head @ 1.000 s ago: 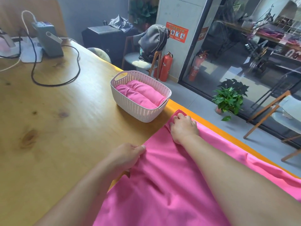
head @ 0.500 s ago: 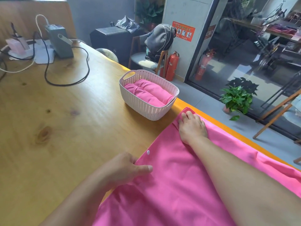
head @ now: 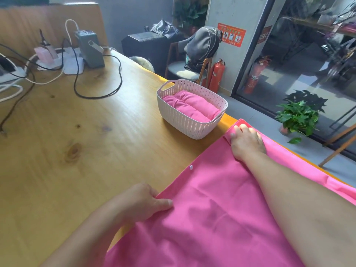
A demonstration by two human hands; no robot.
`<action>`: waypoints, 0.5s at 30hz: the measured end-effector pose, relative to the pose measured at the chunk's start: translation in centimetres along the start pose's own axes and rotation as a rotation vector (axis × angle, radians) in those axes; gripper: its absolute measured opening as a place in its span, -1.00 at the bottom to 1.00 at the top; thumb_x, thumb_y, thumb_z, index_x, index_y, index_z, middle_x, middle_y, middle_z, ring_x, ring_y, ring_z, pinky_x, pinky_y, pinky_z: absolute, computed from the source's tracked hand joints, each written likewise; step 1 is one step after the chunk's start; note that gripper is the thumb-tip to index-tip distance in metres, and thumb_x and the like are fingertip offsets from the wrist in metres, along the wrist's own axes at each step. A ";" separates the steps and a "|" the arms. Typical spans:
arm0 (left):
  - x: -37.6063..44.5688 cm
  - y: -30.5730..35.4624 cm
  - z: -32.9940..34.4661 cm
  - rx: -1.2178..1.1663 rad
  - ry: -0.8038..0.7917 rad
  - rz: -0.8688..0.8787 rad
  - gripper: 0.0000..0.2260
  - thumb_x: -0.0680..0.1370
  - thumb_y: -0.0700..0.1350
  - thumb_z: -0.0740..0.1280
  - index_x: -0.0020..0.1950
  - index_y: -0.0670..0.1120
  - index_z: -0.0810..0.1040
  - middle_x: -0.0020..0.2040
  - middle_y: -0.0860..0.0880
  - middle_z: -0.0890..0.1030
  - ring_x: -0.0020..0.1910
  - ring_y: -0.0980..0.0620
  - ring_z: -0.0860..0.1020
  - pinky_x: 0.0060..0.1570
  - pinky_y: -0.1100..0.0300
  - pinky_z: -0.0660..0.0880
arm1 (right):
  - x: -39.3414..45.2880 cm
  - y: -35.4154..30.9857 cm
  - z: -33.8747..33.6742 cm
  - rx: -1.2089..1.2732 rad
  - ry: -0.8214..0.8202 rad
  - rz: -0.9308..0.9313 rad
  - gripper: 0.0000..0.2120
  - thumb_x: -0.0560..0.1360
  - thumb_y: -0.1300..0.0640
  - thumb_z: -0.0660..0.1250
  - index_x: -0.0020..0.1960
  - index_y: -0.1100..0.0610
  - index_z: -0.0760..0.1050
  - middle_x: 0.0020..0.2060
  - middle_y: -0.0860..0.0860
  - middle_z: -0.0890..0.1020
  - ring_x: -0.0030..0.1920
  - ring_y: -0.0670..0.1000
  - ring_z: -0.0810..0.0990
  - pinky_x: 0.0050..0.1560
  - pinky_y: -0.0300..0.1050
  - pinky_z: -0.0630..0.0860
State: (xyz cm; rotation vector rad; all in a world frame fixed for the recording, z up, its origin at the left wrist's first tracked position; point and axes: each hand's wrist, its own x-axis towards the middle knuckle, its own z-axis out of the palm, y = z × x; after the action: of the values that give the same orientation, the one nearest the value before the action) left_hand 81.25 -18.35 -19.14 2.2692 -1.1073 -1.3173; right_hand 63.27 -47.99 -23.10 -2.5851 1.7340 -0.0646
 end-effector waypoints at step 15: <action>1.2 -0.5 1.3 0.306 0.167 -0.077 -0.62 0.48 0.21 0.37 -0.18 -0.12 0.61 -0.30 -0.02 0.57 -0.26 -0.03 0.54 -0.34 0.19 0.34 | -2.8 -3.1 -2.1 0.100 -0.046 0.087 -0.48 0.67 -0.01 0.00 0.56 0.17 0.11 0.58 0.08 0.11 0.57 0.10 0.05 0.56 0.06 -0.04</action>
State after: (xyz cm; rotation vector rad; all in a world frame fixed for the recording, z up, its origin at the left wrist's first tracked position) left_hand 80.77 -18.75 -20.84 2.6090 -1.2438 -1.0176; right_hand 64.99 -44.23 -20.86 -2.4187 1.7771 -0.0868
